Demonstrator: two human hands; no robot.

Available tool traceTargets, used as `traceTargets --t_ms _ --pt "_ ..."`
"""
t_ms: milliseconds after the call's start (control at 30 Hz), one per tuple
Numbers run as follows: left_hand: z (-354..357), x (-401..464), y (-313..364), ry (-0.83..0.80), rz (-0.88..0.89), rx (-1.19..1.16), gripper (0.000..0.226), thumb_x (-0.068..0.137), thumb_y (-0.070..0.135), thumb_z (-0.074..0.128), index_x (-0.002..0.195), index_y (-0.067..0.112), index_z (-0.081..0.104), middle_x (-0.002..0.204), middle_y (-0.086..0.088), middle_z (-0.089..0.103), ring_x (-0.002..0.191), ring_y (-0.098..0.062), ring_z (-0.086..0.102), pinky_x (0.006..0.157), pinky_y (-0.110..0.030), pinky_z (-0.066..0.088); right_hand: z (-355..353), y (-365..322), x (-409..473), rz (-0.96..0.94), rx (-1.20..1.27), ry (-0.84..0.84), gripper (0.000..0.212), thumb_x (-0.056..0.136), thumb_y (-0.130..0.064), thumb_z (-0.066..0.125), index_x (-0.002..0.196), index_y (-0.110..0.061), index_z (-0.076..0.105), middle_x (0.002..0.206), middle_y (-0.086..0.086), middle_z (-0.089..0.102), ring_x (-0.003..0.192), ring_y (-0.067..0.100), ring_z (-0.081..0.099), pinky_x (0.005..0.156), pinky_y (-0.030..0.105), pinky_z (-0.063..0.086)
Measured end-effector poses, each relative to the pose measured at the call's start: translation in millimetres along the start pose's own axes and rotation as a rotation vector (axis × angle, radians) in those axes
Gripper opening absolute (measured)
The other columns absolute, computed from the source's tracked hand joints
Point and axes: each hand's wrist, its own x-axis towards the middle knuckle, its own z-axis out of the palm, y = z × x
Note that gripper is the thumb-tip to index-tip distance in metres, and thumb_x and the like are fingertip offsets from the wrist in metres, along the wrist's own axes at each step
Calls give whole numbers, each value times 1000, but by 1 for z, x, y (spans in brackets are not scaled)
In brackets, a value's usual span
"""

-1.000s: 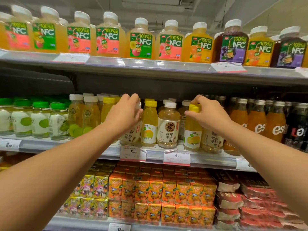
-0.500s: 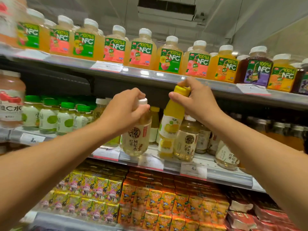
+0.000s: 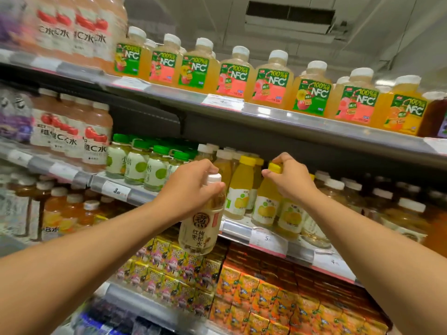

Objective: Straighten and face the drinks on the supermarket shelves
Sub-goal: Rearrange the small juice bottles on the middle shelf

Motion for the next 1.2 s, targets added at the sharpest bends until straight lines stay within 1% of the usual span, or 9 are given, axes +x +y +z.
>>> traceTargets --t_ms 133,533,700,767,867,933,1000,1067,1200 --pt "4 0 -5 -8 -11 -9 36 87 44 63 116 25 59 107 9 61 94 -8 57 78 -33 54 1 -3 5 130 -77 -55 51 93 -49 56 134 -24 40 124 10 54 97 24 59 82 42 56" --pt "27 -4 3 -61 -98 -128 33 83 43 68 111 29 58 96 16 59 87 -5 58 74 -32 55 3 -10 2 172 -135 -109 57 97 -46 50 144 -23 28 127 13 55 97 25 59 75 38 54" --pt "28 0 12 -76 -145 -211 32 78 41 75 104 27 62 93 11 63 82 -8 63 73 -39 58 -4 -14 -31 -73 -112 73 60 96 -42 53 147 -20 32 145 8 43 126 24 49 92 31 43" --pt "31 1 18 -84 -162 -251 36 75 41 77 104 24 63 93 7 65 82 -11 65 74 -41 58 -9 -15 -56 -232 -56 96 55 93 -41 56 142 -23 41 142 0 48 121 15 52 90 24 40" --pt "39 3 33 -114 -169 -278 45 72 41 80 108 22 62 98 4 64 90 -15 62 78 -41 56 -14 -16 -96 -139 275 -275 71 79 -57 64 140 -30 41 129 -13 55 78 5 63 62 20 50" --pt "49 3 48 -144 -176 -331 49 71 40 81 111 24 60 97 1 62 88 -17 62 75 -41 56 -17 -15 -114 -82 383 -462 87 65 -66 71 138 -35 37 121 -19 55 69 5 66 53 22 51" --pt "61 4 64 -154 -171 -343 50 69 40 83 111 26 58 94 1 62 84 -17 62 69 -38 56 -15 -7 -124 -121 345 -425 80 56 -67 76 124 -39 43 108 -22 61 84 -2 65 64 24 57" --pt "74 3 80 -152 -163 -343 50 68 40 84 109 26 59 91 1 61 81 -16 62 63 -33 52 -19 5 -131 -109 329 -343 65 51 -64 76 106 -44 48 94 -28 65 85 -9 62 64 15 53" --pt "101 -4 112 -179 -134 -371 50 68 39 84 109 27 59 92 5 61 82 -11 61 62 -30 55 -42 39 -142 -70 229 -295 70 51 -65 76 112 -40 54 97 -20 65 85 -6 61 66 23 55"
